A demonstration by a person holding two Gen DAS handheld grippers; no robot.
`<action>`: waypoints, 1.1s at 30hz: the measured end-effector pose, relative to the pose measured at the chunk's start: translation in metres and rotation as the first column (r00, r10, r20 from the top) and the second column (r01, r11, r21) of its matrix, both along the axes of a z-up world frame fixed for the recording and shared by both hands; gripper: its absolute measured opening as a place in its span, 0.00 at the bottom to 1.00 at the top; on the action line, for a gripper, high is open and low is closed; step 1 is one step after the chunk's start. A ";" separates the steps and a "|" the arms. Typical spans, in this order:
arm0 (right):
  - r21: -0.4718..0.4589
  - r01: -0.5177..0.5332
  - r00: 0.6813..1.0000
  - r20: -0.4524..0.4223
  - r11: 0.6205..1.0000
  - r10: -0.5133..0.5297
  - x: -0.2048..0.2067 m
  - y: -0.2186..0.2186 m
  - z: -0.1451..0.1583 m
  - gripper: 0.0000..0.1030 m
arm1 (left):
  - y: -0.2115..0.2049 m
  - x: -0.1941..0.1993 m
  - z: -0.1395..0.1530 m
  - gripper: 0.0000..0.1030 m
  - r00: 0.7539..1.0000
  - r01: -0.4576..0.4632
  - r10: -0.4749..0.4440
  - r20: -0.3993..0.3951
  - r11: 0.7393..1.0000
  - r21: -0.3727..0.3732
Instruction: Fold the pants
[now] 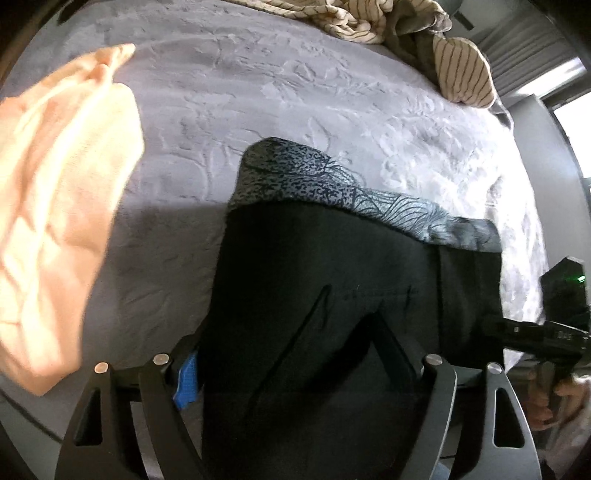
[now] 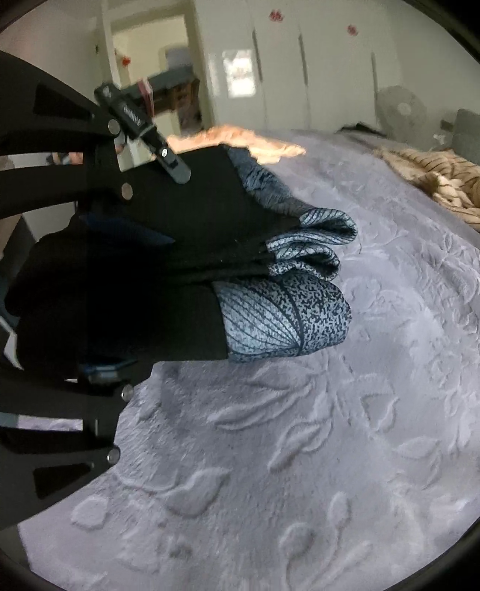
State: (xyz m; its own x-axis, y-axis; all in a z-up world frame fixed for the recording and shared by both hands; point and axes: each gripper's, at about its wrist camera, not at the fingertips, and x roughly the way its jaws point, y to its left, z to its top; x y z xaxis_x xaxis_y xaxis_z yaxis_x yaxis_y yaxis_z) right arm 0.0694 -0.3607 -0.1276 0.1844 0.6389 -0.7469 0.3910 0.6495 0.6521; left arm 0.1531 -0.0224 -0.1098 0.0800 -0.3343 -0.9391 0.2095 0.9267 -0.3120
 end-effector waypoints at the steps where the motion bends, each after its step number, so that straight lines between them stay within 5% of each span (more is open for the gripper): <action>1: -0.027 -0.014 1.000 -0.009 1.000 0.014 0.001 0.003 0.005 0.61 | -0.001 -0.002 0.003 0.79 1.000 0.003 -0.004 0.013 1.000 0.028; 11: -0.241 -0.044 0.999 -0.008 0.970 0.043 -0.006 0.005 0.051 0.64 | 0.001 -0.035 0.033 0.79 0.999 0.019 -0.029 0.046 0.979 0.205; 22: -0.377 -0.061 0.997 0.030 0.924 0.078 -0.019 0.023 0.083 0.75 | 0.005 -0.057 0.065 0.79 0.995 0.050 -0.068 0.070 0.971 0.234; 33: -0.481 -0.051 0.994 0.062 0.875 0.092 -0.021 0.055 0.098 0.84 | -0.010 -0.061 0.067 0.80 0.989 0.083 -0.111 0.095 0.962 0.260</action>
